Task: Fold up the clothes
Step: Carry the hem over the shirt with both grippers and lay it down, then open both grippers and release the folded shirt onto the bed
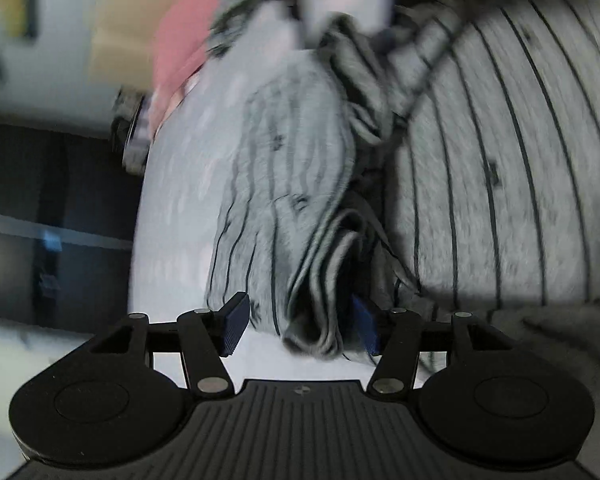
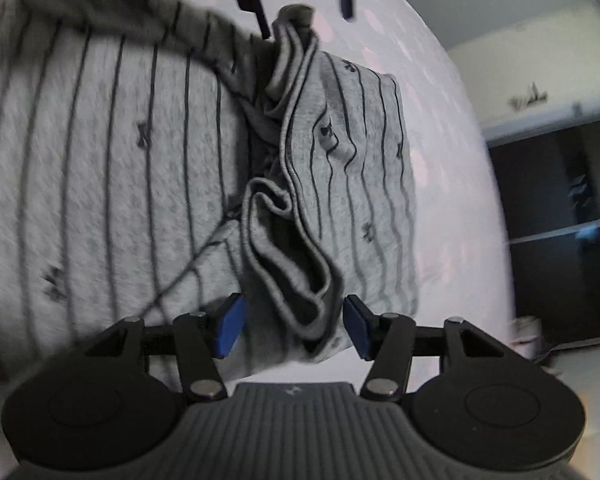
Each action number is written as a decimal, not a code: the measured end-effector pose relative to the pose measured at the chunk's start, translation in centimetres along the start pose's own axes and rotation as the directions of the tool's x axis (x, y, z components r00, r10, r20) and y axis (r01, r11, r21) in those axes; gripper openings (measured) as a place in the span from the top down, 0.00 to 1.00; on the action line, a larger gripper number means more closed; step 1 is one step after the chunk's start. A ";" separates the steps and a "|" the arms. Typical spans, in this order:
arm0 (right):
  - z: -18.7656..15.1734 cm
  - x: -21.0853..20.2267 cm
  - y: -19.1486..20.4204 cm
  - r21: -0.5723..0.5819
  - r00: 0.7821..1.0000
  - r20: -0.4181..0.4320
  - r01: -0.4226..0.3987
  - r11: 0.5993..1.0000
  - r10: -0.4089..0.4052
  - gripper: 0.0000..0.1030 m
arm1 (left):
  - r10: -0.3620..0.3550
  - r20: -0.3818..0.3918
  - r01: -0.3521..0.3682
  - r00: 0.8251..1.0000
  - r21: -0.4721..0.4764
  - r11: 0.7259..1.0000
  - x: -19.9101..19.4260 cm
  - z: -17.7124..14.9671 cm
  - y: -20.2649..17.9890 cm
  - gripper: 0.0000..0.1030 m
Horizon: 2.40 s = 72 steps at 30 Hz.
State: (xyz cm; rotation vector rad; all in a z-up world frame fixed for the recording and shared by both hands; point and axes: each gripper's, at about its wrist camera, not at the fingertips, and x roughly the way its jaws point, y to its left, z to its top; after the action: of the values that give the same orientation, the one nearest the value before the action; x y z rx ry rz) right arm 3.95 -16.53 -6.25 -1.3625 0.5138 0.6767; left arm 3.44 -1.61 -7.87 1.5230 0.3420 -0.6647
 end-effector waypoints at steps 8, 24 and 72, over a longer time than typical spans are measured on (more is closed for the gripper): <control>2.1 2.3 1.1 -0.162 0.998 0.050 0.037 0.986 -0.030 0.46 | 0.029 0.087 -0.047 0.996 0.210 0.977 3.7 2.3 -2.4 0.64; 1.5 2.1 -7.8 0.337 0.981 0.157 -0.165 0.927 0.117 0.86 | -0.151 0.140 0.181 0.979 -0.242 0.953 5.3 0.8 2.2 0.83; -10.7 12.1 -21.3 0.967 0.934 0.227 -0.249 0.046 0.277 0.91 | -0.314 0.259 0.256 0.913 -0.965 -0.053 18.8 -12.5 16.9 0.88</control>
State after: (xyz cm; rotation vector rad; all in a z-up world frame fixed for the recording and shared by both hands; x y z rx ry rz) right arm 28.04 -26.93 -1.11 0.1268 1.0245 0.3907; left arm 30.63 5.82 -6.15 -0.0458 0.9697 -0.4614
